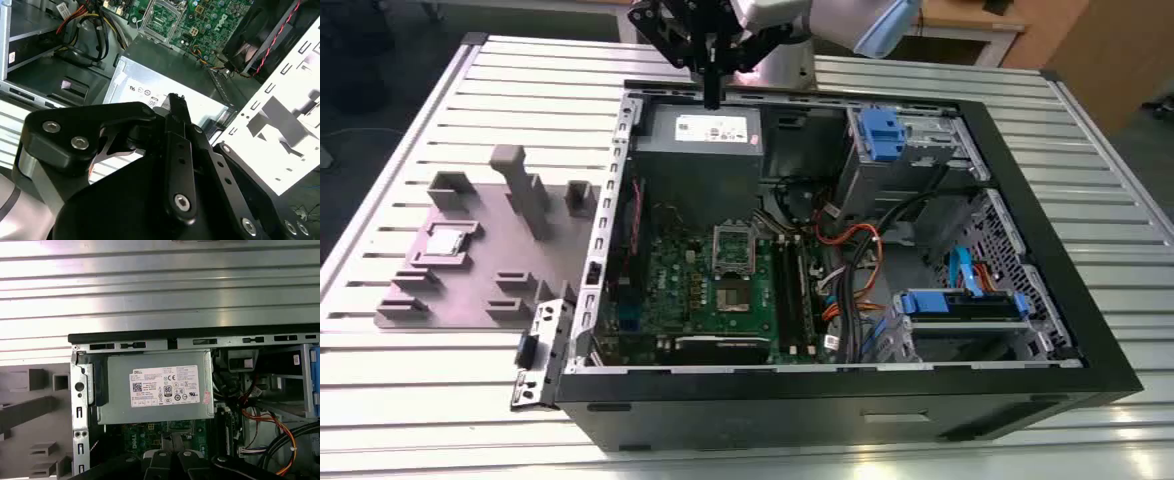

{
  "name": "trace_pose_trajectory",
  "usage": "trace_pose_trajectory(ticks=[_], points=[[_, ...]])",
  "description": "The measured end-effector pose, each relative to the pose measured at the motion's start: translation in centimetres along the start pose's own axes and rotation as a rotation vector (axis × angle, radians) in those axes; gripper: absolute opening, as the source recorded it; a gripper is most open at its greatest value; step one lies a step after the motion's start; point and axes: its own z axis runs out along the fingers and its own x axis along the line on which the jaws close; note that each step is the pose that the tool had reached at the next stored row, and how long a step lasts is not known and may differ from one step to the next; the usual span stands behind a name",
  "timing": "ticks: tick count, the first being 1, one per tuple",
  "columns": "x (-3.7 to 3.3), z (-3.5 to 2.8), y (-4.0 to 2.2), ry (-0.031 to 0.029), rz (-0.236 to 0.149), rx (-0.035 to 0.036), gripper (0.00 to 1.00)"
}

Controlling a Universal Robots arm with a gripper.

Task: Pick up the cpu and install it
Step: 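Reach for the cpu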

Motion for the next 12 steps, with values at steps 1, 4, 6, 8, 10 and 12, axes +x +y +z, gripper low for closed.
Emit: trace_pose_trajectory(ticks=[1, 4, 6, 8, 10, 12], points=[[0.00, 0.00, 0.00, 0.0000, 0.000, 0.0000, 0.11], [0.00, 0.00, 0.00, 0.0000, 0.000, 0.0000, 0.11], [0.00, 0.00, 0.00, 0.0000, 0.000, 0.0000, 0.11], [0.00, 0.00, 0.00, 0.0000, 0.000, 0.0000, 0.11], [0.00, 0.00, 0.00, 0.0000, 0.000, 0.0000, 0.11], [0.06, -0.01, 0.00, 0.0001, 0.000, 0.0002, 0.11]])
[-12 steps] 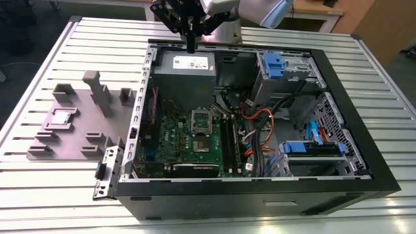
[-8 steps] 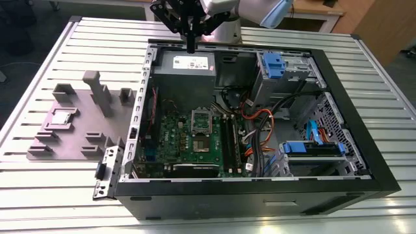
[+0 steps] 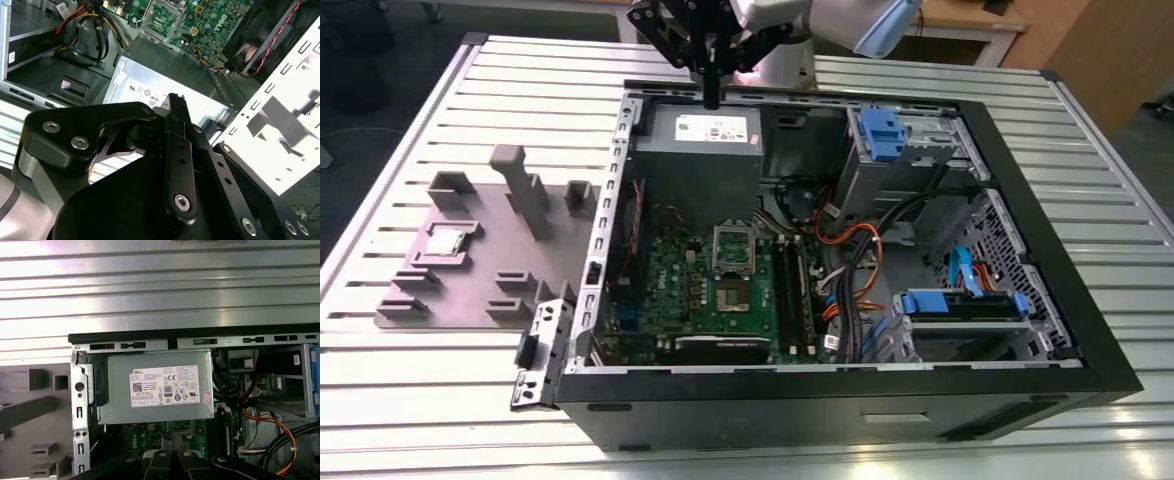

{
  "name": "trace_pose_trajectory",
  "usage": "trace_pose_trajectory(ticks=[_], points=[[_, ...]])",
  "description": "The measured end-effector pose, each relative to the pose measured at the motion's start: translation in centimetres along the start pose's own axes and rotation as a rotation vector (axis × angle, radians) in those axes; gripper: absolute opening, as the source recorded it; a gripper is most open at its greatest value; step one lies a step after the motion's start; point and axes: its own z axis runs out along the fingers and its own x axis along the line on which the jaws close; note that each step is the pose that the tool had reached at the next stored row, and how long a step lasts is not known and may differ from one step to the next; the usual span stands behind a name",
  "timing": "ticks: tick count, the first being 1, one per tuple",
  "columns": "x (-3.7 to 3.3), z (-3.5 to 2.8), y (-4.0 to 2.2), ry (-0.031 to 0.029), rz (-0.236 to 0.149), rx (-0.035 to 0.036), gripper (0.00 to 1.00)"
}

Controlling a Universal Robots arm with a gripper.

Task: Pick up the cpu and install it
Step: 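Reach for the cpu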

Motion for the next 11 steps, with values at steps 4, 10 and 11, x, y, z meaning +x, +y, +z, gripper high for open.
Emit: trace_pose_trajectory(ticks=[4, 10, 11], points=[[0.40, 0.00, -0.03, -0.0001, 0.000, -0.0002, 0.11], [0.73, -0.01, -0.05, 0.0000, 0.000, -0.0001, 0.11], [0.74, -0.01, -0.06, 0.0000, 0.000, -0.0001, 0.11]])
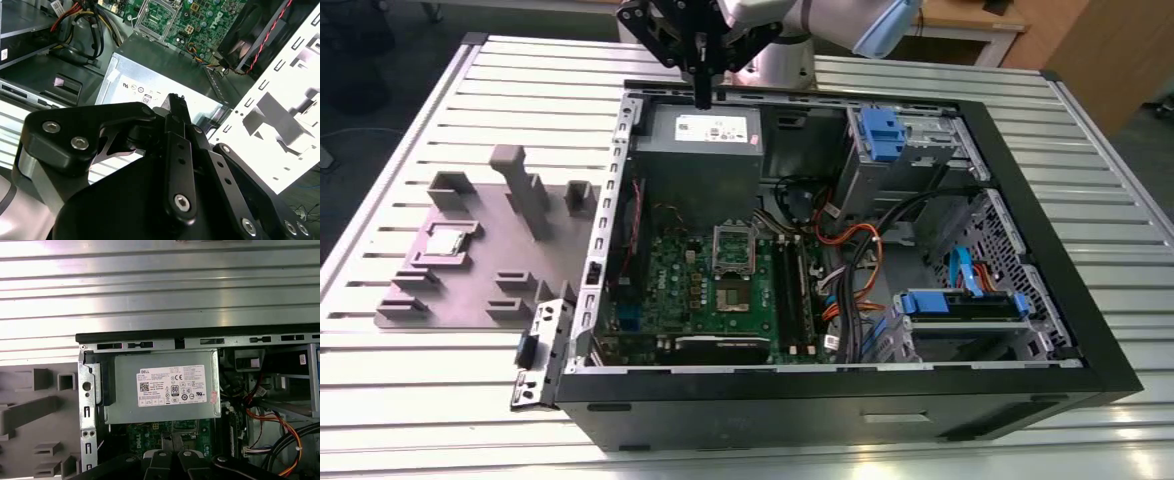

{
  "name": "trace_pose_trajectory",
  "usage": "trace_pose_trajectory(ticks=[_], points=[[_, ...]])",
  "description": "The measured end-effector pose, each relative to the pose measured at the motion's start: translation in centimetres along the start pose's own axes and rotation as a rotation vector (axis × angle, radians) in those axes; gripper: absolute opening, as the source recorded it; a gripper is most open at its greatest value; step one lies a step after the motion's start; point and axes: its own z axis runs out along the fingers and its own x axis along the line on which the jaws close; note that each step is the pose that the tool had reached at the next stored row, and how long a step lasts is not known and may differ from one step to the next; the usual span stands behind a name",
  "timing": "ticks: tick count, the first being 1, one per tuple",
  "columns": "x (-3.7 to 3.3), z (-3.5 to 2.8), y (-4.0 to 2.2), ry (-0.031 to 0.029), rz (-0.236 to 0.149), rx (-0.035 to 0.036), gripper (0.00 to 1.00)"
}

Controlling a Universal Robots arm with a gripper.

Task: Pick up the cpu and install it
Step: 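Reach for the cpu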

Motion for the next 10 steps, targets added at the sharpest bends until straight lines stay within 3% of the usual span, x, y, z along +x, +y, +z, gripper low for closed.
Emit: trace_pose_trajectory(ticks=[10], points=[[0.17, 0.00, -0.01, -0.0001, 0.000, -0.0001, 0.11]])
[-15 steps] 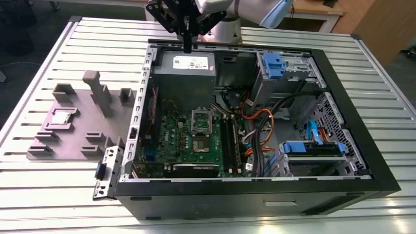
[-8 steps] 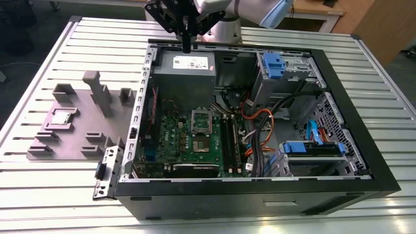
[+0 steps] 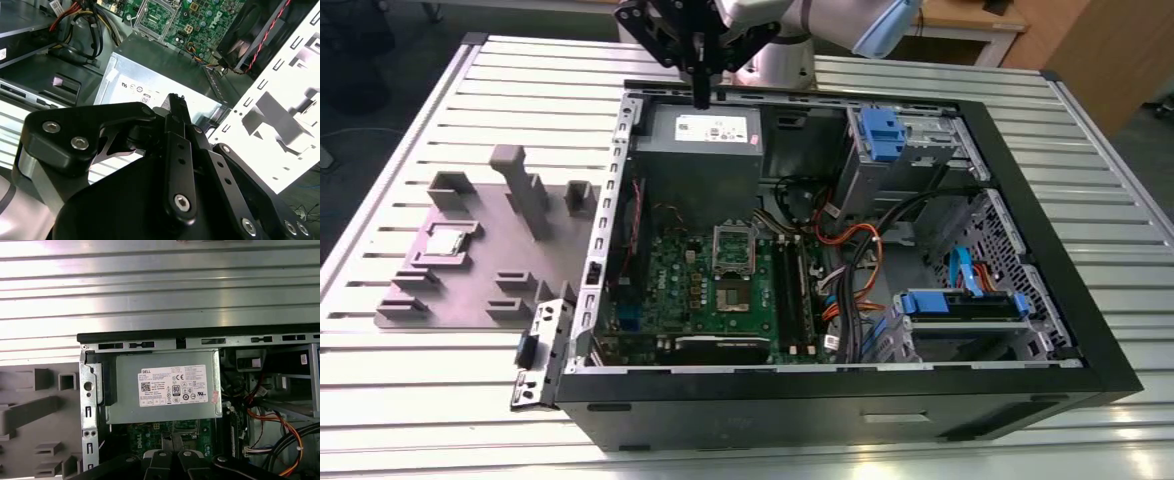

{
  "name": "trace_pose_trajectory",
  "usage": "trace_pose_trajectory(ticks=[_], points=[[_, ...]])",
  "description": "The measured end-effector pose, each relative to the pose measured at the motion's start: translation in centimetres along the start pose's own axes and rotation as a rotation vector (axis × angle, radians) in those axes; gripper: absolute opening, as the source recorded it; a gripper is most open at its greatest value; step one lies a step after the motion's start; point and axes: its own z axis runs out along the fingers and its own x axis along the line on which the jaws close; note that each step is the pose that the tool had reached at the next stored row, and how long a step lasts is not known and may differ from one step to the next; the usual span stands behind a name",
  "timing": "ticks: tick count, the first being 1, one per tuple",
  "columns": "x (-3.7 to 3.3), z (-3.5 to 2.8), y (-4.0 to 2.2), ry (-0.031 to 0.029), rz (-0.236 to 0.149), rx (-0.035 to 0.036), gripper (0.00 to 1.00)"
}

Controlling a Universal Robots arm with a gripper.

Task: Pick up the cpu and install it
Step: 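Reach for the cpu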

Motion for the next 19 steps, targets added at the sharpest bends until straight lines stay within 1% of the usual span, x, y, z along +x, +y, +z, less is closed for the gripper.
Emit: trace_pose_trajectory(ticks=[19], points=[[0.61, 0.00, -0.05, 0.0000, 0.000, 0.0000, 0.11]])
